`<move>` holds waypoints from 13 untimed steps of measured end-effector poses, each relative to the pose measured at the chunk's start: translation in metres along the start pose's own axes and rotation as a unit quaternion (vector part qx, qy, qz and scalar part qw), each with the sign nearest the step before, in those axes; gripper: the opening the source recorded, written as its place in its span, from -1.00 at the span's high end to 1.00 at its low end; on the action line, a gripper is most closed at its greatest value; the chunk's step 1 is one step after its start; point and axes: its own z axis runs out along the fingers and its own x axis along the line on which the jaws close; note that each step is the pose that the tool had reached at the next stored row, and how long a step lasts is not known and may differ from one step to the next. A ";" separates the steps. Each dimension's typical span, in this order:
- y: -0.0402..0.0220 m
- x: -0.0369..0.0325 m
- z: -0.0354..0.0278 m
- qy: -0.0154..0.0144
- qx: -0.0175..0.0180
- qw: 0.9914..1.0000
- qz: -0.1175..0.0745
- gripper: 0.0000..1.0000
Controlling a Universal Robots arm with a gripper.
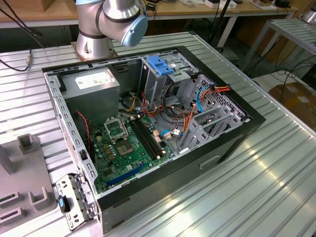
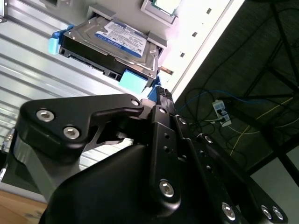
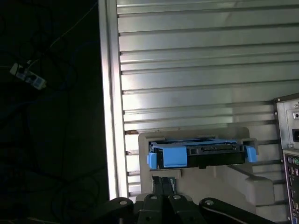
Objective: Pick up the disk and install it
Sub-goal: 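Pick up the disk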
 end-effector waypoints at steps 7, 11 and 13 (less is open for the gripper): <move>-0.0002 0.0087 0.0001 0.000 0.000 1.000 0.000 0.79; -0.0003 0.0113 0.0000 0.000 0.000 1.000 -0.001 0.79; -0.0003 0.0114 0.0001 0.000 0.000 1.000 -0.003 0.79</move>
